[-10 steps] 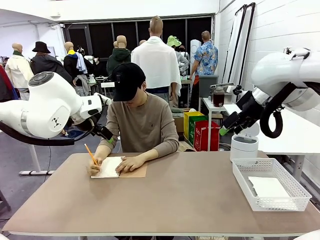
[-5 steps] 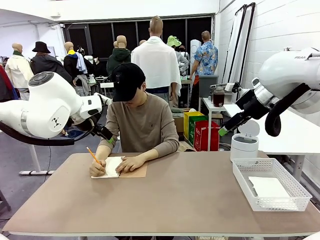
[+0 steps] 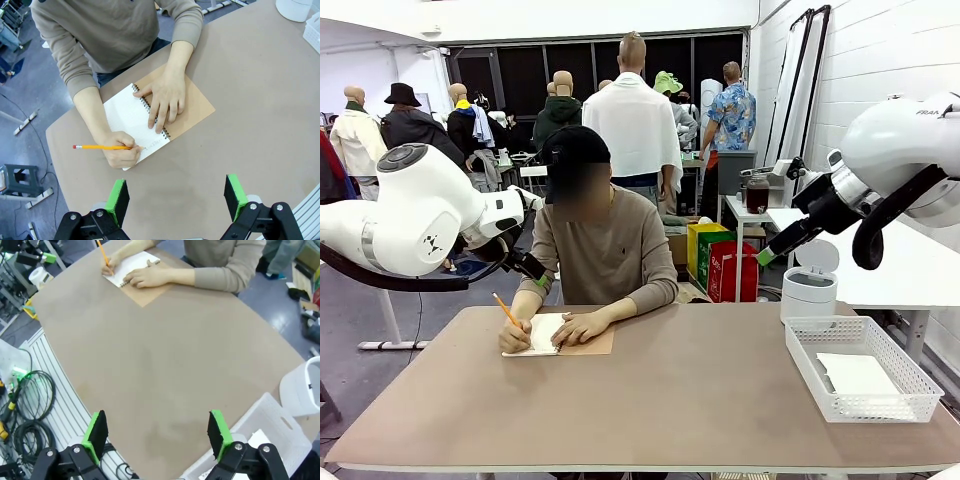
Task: Sort the paper based on its condition.
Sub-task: If a person hands you a paper, place it in the Organizing basket , and if it's crumpled, put it in the Trash can.
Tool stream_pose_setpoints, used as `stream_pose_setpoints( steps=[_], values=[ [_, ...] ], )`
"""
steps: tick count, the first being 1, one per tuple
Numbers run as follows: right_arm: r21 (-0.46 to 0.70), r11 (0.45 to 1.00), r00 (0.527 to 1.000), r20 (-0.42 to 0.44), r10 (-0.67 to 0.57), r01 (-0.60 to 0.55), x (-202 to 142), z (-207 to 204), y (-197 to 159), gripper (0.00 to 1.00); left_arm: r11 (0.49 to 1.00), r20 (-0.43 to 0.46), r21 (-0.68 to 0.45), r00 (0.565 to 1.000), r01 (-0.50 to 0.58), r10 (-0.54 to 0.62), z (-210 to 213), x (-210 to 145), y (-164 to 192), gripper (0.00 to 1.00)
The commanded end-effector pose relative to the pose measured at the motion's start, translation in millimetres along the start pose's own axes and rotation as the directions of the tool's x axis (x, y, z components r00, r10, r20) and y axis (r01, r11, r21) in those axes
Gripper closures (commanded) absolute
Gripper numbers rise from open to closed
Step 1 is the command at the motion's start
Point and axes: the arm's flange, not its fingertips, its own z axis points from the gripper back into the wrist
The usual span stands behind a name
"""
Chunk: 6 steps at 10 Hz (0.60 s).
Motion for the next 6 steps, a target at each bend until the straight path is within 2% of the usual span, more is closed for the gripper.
stream_pose_setpoints(
  steps=[1,3,6],
  values=[
    [0.014,1.000,0.999,0.030,-0.024,0.024,-7.1,-7.9,4.2,0.00,1.000,0.000,0.000,1.000,0.003,-0.003,0.0,-0.3,0.6,0.00],
    [0.001,1.000,1.000,0.000,-0.004,0.004,-1.1,-0.9,0.0,0.00,1.000,0.000,0.000,1.000,0.003,-0.003,0.0,-0.3,0.6,0.00],
    [0.001,1.000,1.000,0.000,-0.004,0.004,-1.1,-0.9,0.0,0.00,1.000,0.000,0.000,1.000,0.003,-0.003,0.0,-0.3,0.6,0.00]
  ],
)
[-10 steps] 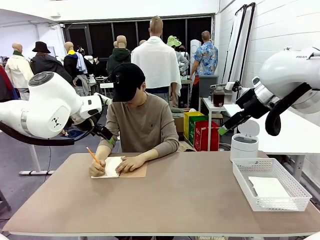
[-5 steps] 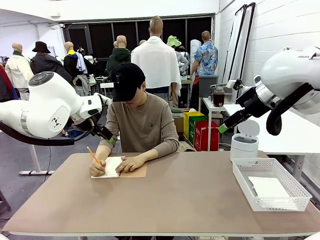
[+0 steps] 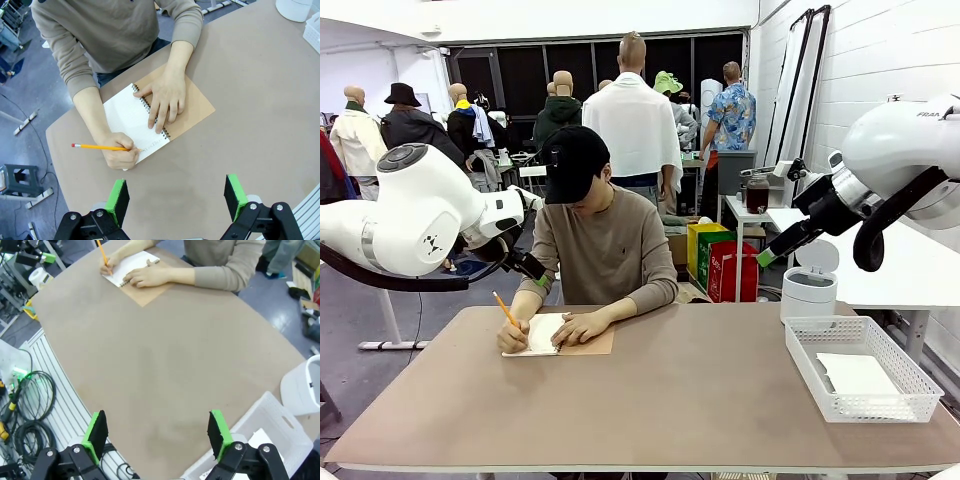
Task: Sort the paper based on its condition.
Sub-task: If a person hands you a paper, place it in the Organizing basket , and if it's crumpled, put it in the Trash can.
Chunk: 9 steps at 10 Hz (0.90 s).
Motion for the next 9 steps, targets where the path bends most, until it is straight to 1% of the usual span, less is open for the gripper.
stream_pose_setpoints(
  steps=[1,9],
  values=[
    [-0.001,1.000,1.000,0.000,0.002,-0.002,0.8,-0.3,0.5,0.00,1.000,0.000,0.000,1.000,0.003,-0.003,0.0,-0.3,0.6,0.00],
    [-0.001,1.000,1.000,0.000,0.002,-0.002,0.8,-0.3,0.5,0.00,1.000,0.000,0.000,1.000,0.003,-0.003,0.0,-0.3,0.6,0.00]
  ],
)
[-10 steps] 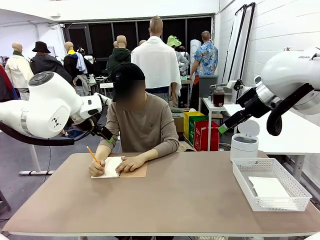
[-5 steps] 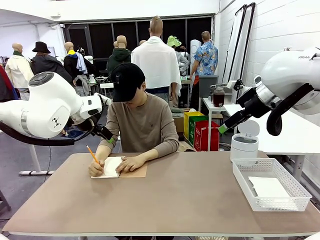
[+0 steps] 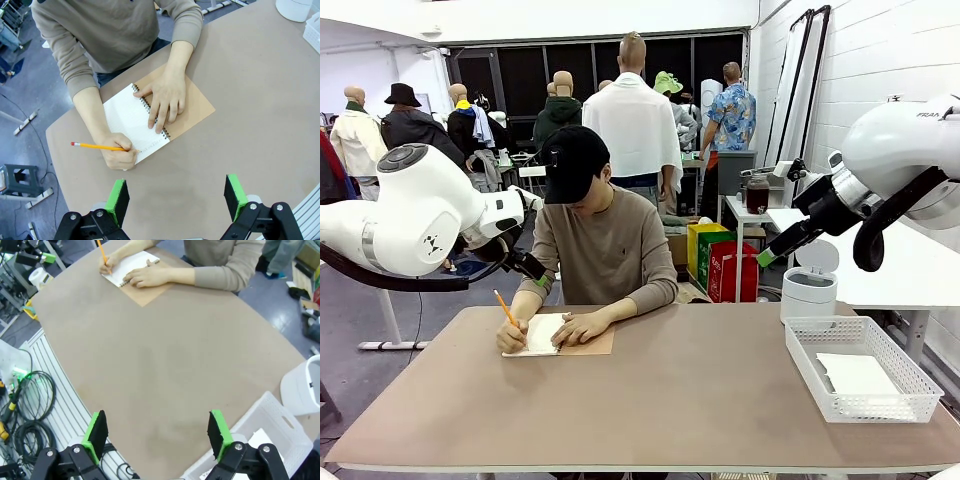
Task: Sort the paper based on its condition.
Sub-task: If a person hands you a paper, place it in the Organizing basket , and if it's crumpled, put it in the Trash can.
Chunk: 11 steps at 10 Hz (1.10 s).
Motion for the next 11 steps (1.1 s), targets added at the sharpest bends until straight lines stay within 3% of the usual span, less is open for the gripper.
stream_pose_setpoints(
  steps=[1,11],
  values=[
    [-0.001,1.000,1.000,0.000,0.002,-0.002,0.8,-0.3,0.5,0.00,1.000,0.000,0.000,1.000,0.003,-0.003,0.0,-0.3,0.6,0.00],
    [-0.001,1.000,1.000,0.000,0.002,-0.002,0.8,-0.3,0.5,0.00,1.000,0.000,0.000,1.000,0.003,-0.003,0.0,-0.3,0.6,0.00]
  ],
)
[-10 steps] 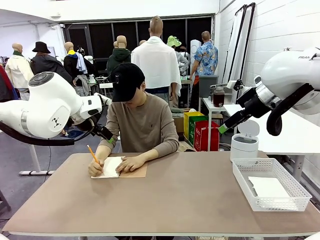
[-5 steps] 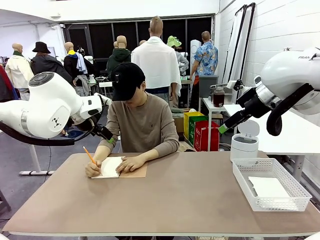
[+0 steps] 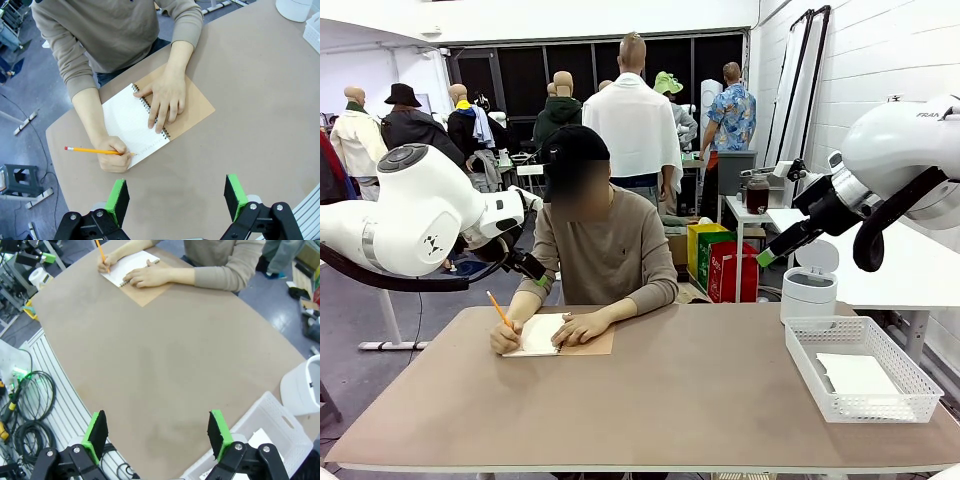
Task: Sort the paper based on its condition.
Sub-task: If a person hands you a paper, place it in the Organizing basket , and if it's crumpled, put it in the Trash can.
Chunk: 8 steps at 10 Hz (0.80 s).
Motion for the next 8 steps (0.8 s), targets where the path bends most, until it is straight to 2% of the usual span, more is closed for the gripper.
stream_pose_setpoints(
  steps=[1,8],
  values=[
    [-0.001,1.000,1.000,0.000,0.002,-0.002,0.8,-0.3,0.5,0.00,1.000,0.000,0.000,1.000,0.003,-0.003,0.0,-0.2,0.6,0.00],
    [-0.001,1.000,1.000,0.000,0.002,-0.002,0.8,-0.3,0.5,0.00,1.000,0.000,0.000,1.000,0.003,-0.003,0.0,-0.2,0.6,0.00]
  ],
)
